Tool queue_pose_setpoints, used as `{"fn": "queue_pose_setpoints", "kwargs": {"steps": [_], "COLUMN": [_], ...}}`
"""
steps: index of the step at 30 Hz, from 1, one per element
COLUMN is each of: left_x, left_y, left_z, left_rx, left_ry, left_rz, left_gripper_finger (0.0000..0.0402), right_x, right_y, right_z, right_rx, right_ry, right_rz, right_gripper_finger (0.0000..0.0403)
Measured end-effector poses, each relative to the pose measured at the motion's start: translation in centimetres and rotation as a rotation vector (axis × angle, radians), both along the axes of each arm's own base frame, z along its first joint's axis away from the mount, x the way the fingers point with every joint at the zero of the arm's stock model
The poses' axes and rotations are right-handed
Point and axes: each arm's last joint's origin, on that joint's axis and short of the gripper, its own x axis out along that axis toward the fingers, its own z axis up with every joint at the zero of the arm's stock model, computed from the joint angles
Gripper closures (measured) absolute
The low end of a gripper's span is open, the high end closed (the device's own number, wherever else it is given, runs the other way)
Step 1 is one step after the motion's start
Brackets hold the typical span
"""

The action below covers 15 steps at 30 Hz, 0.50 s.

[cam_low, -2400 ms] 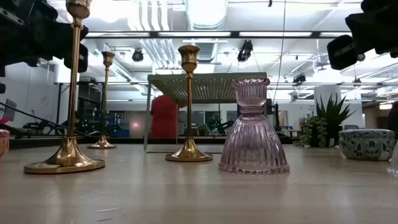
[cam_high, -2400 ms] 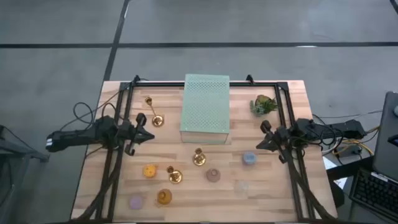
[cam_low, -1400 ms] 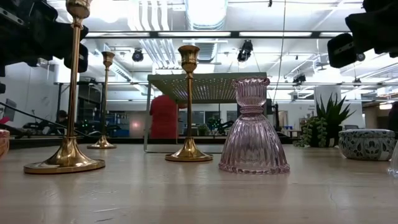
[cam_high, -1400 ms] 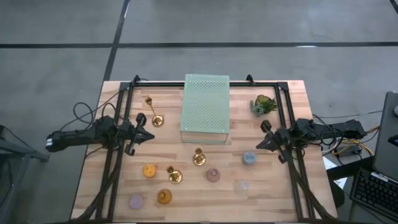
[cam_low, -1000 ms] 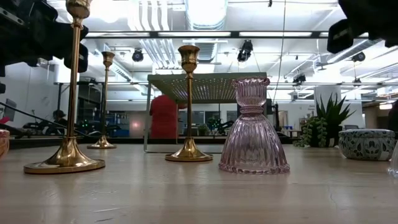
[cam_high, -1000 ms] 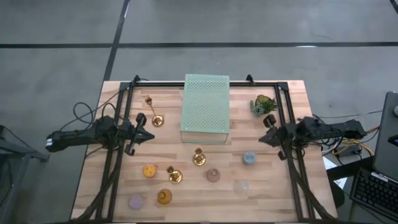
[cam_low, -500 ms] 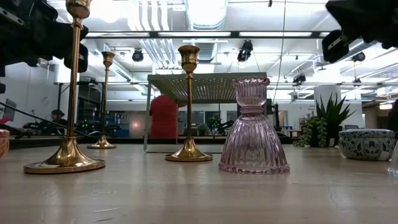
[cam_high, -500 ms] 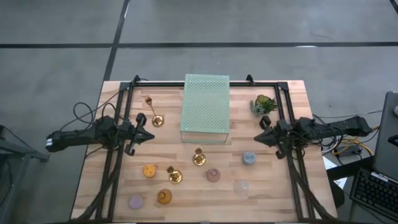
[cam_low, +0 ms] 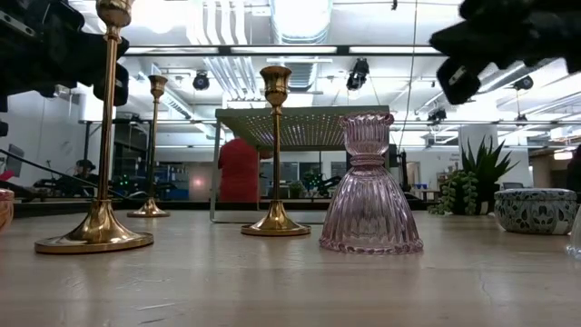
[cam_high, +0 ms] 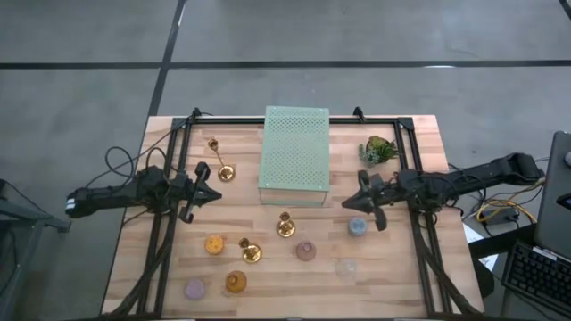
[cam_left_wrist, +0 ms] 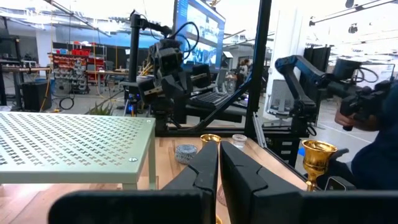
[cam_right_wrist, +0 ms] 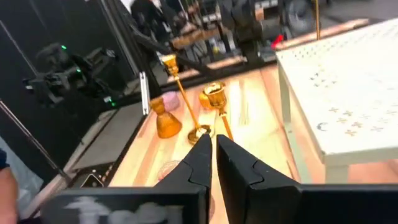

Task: Stock candles on shelf
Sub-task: Put the pink candle vase on the shelf

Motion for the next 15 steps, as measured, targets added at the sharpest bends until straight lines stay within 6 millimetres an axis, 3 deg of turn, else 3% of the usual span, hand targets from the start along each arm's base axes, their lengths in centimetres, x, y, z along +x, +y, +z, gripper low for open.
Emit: {"fn": "queue_pose_setpoints", "kwargs": {"steps": [9, 15], "left_x": [0.0, 0.0], "left_y": [0.0, 0.0], "left_z": [0.0, 0.0], "left_rx": [0.0, 0.0], "left_ry": [0.0, -0.001], "left_rz": [0.0, 0.0], "left_gripper_finger": [0.0381, 0.0381], "right_x": [4.9, 7.1], "right_y": [1.9, 4.1], "right_z": [1.0, 1.2], "right_rx": [-0.147, -0.186], "right_ry": [0.101, 0.159], "right_rz": [0.087, 0.167], "right_gripper_finger": [0.0296, 0.0233]}}
